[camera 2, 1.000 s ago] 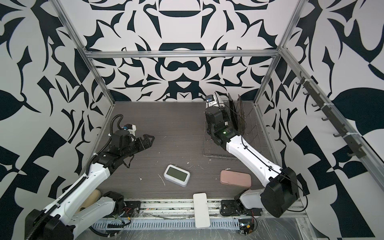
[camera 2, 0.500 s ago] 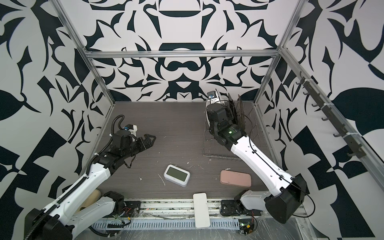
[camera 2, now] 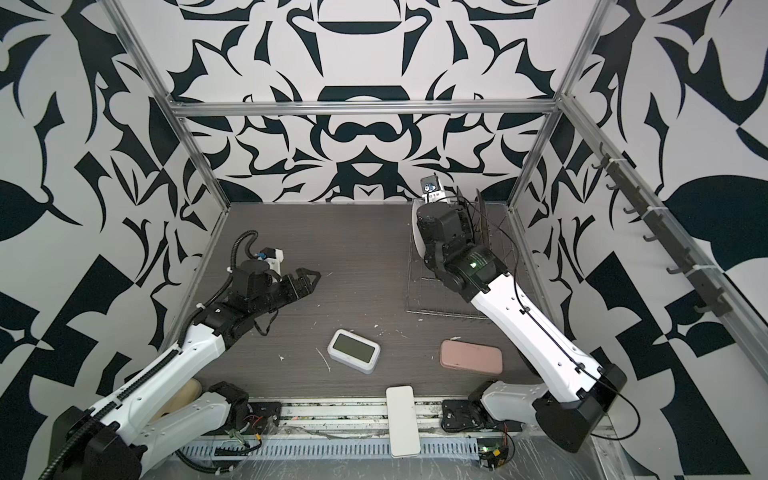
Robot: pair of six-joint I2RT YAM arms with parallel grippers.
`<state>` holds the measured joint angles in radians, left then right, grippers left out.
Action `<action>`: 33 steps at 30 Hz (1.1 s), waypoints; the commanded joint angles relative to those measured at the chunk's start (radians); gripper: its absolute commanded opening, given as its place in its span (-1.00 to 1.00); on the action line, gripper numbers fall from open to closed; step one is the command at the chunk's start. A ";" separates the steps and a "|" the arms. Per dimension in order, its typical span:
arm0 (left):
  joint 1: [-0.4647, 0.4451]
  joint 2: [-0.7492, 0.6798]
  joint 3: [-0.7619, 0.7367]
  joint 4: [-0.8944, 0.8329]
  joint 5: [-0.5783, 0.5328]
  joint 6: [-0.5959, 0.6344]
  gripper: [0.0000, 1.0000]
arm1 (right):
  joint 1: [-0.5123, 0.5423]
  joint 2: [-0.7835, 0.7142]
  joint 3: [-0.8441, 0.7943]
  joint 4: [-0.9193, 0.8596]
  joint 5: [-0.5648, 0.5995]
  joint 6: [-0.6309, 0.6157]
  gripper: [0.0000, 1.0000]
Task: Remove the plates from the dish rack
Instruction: 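Lift the white square plate upward out of the rack with the right gripper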
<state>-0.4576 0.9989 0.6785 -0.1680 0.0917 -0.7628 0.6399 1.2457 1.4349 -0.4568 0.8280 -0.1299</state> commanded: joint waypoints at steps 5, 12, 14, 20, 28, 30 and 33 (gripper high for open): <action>-0.029 0.020 0.054 0.038 -0.011 -0.016 0.94 | 0.076 -0.066 0.133 0.123 0.083 -0.015 -1.00; -0.027 0.008 0.071 0.004 -0.038 0.007 0.97 | 0.175 -0.018 0.207 0.086 0.116 -0.009 -1.00; -0.027 -0.004 0.080 -0.030 -0.063 0.026 1.00 | 0.208 0.001 0.225 0.086 0.133 -0.021 -1.00; -0.018 -0.045 0.067 -0.031 -0.053 0.023 0.99 | 0.290 0.075 0.282 0.082 0.131 0.001 -1.00; 0.094 -0.037 0.040 -0.012 0.093 0.002 0.99 | 0.340 0.224 0.385 0.010 -0.006 0.154 -1.00; 0.124 -0.048 0.021 -0.003 0.112 -0.003 0.99 | 0.340 0.266 0.397 0.016 -0.044 0.190 -1.00; 0.166 -0.069 -0.003 0.002 0.150 -0.009 0.99 | 0.340 0.330 0.407 0.038 -0.100 0.237 -1.00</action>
<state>-0.3183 0.9558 0.7006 -0.1738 0.1829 -0.7612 0.9768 1.5833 1.7603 -0.5640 0.7536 0.0292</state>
